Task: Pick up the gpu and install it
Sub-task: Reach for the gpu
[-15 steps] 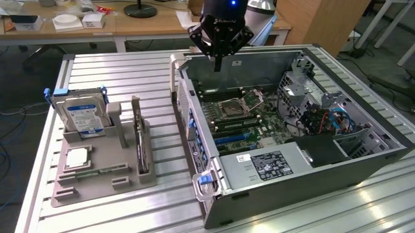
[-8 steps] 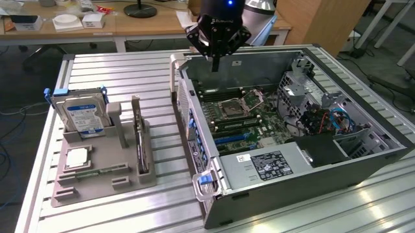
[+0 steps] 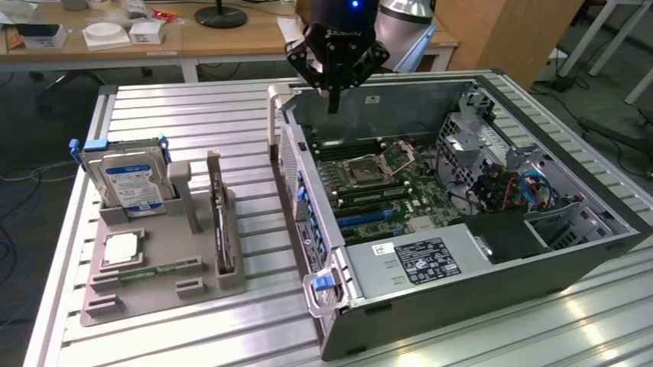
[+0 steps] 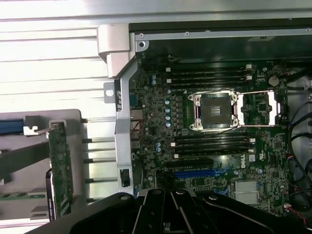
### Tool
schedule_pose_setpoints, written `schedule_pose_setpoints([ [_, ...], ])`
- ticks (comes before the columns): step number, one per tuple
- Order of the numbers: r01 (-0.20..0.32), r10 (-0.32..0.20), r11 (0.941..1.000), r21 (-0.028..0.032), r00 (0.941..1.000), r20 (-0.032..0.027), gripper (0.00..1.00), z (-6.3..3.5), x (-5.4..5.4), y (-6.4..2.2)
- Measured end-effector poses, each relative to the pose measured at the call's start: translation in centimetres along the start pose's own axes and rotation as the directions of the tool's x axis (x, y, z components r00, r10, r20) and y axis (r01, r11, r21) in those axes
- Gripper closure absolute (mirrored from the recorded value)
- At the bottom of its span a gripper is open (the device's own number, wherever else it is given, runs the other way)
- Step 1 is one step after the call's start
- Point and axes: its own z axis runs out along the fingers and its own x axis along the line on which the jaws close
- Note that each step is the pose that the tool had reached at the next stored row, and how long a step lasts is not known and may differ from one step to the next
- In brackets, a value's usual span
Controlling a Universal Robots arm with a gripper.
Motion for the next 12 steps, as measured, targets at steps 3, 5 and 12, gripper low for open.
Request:
schedule_pose_setpoints([
  [3,0.0,0.0,1.0,0.0,1.0,0.0,0.9,-0.01,0.26,-0.02],
  [5,0.0,0.0,1.0,-0.0001,1.0,0.0,0.9,-0.01,0.42,-0.03],
  [12,0.0,0.0,1.0,-0.0001,1.0,0.0,0.9,-0.02,1.02,-0.08],
])
